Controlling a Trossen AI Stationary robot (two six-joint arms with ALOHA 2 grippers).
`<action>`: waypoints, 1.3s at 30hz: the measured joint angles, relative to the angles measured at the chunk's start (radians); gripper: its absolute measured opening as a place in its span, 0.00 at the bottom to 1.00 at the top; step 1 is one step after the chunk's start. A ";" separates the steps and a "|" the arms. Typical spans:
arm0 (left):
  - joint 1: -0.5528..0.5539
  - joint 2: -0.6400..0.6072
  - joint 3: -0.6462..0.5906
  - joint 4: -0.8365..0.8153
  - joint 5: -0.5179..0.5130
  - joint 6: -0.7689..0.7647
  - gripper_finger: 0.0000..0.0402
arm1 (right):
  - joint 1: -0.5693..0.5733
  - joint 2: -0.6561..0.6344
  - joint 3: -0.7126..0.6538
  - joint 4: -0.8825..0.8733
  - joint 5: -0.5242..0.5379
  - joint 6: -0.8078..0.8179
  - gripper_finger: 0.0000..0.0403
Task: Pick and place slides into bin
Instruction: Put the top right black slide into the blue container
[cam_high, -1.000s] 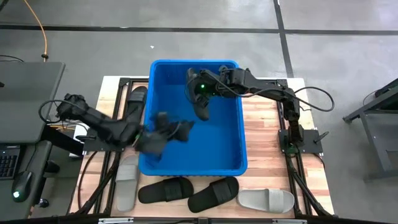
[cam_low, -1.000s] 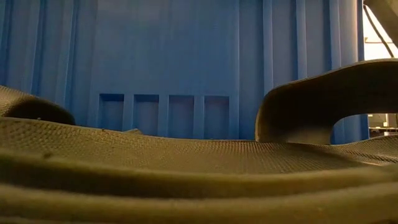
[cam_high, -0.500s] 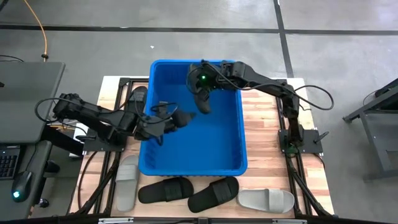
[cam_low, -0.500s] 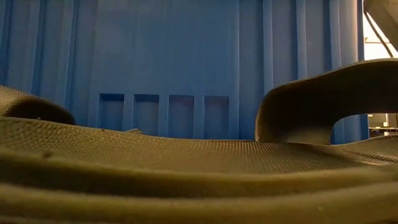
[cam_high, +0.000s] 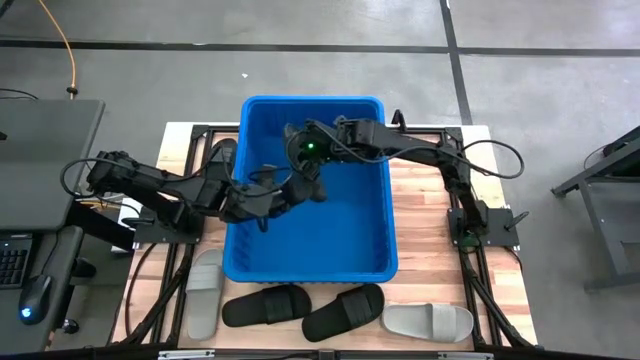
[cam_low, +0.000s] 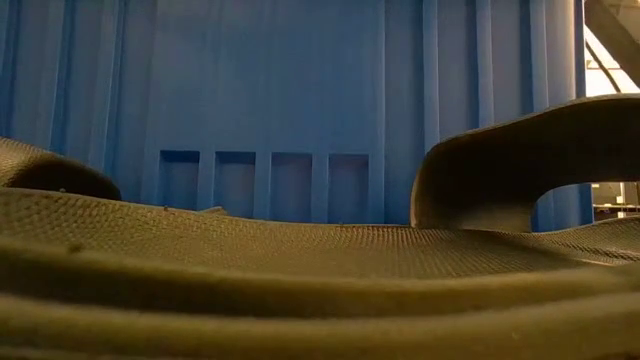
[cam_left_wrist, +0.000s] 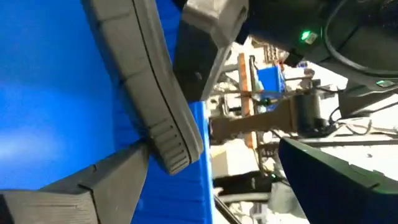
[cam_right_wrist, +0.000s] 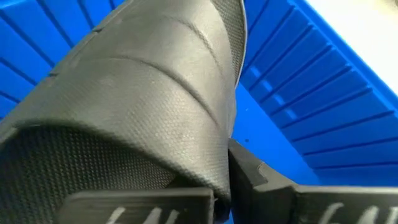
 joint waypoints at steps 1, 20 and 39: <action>0.001 0.000 0.000 -0.010 0.019 -0.022 0.85 | -0.001 0.000 0.000 0.000 0.000 0.000 0.00; 0.003 0.007 0.000 -0.052 0.132 0.021 0.77 | 0.053 -0.009 0.000 0.001 -0.043 0.021 0.00; -0.014 0.009 -0.003 0.049 0.161 0.195 0.17 | 0.051 -0.015 0.004 0.003 -0.079 -0.059 0.07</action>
